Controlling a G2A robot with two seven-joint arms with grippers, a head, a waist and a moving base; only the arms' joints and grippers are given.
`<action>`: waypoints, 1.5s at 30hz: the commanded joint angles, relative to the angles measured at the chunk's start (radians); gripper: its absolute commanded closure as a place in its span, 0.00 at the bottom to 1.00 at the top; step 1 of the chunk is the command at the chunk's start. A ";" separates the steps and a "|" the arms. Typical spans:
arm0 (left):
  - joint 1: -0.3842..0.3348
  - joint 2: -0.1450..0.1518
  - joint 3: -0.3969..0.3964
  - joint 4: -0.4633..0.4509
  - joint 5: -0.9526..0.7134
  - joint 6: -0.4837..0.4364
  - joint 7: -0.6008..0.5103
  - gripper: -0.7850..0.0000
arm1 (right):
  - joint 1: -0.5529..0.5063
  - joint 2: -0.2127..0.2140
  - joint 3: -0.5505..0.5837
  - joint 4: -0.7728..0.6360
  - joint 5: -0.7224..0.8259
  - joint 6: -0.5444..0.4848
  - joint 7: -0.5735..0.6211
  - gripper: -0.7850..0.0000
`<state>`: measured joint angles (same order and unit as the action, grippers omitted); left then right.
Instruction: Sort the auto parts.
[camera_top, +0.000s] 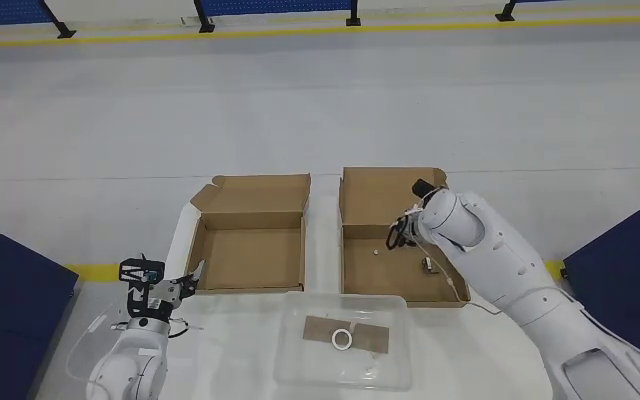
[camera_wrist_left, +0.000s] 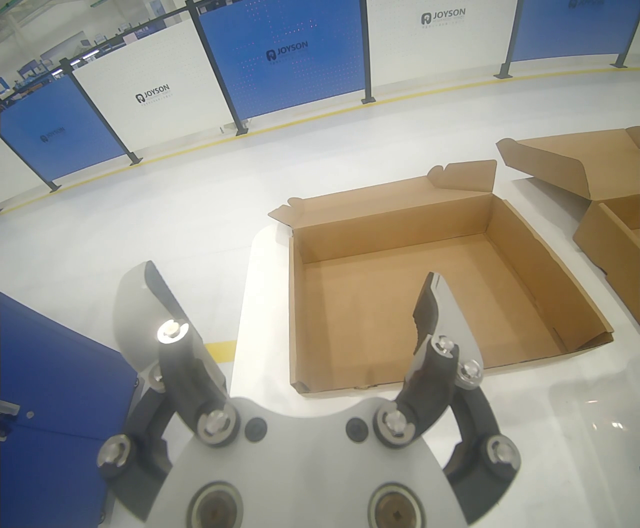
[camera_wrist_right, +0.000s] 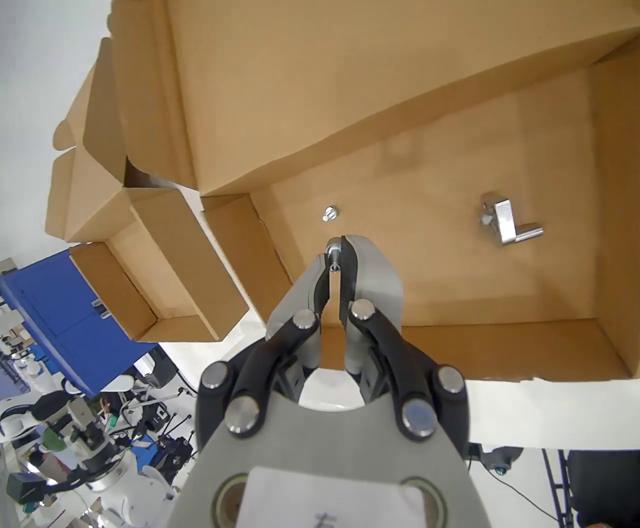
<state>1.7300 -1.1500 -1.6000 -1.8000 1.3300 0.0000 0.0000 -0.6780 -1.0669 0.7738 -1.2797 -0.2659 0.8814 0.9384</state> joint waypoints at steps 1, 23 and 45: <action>0.000 0.000 0.000 0.000 0.000 0.000 0.000 0.00 | 0.012 -0.015 -0.028 0.033 0.024 0.006 -0.005 1.00; 0.000 0.000 0.000 0.000 0.000 0.000 0.000 0.00 | -0.015 -0.048 -0.050 0.142 0.066 0.024 -0.110 1.00; 0.000 0.000 0.000 0.000 0.000 0.000 0.000 0.00 | 0.036 -0.100 -0.089 0.311 0.093 0.028 -0.120 1.00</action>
<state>1.7300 -1.1500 -1.6000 -1.8000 1.3300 0.0000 0.0000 -0.6441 -1.1651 0.6871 -0.9739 -0.1730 0.9101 0.8188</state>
